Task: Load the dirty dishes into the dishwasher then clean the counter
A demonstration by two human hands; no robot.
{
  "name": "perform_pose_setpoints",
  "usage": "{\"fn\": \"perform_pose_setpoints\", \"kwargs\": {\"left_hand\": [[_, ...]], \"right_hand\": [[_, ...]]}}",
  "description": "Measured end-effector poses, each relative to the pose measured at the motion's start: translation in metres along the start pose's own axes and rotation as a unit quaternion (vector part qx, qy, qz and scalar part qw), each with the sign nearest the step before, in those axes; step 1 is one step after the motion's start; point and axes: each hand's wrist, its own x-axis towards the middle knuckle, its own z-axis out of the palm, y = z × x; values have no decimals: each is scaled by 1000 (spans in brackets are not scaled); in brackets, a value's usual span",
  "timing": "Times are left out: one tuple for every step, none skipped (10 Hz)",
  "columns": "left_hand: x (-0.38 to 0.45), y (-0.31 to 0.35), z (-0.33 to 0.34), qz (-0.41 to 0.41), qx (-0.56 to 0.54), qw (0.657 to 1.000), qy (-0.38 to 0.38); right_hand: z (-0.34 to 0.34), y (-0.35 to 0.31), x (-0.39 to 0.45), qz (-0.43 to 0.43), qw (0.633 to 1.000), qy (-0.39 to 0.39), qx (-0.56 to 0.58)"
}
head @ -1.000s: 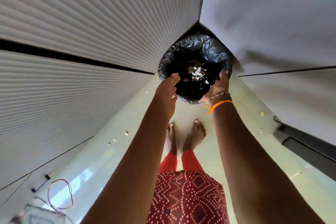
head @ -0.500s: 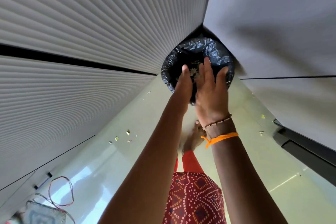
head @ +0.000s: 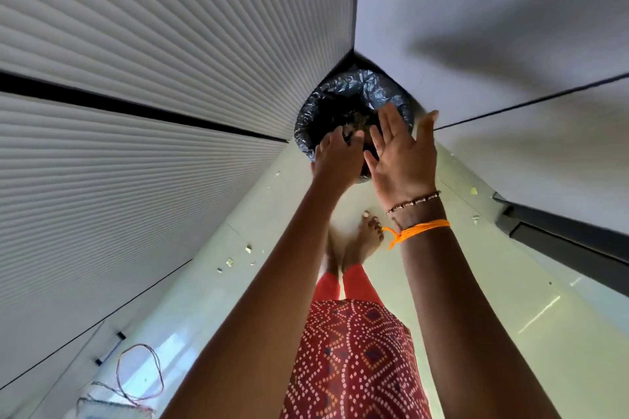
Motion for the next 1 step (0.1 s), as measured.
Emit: {"fn": "perform_pose_setpoints", "kwargs": {"left_hand": [[-35,18,-15,62,-41,997,-29]], "right_hand": [[1,-20,-31,7,1000,9,0]]}}
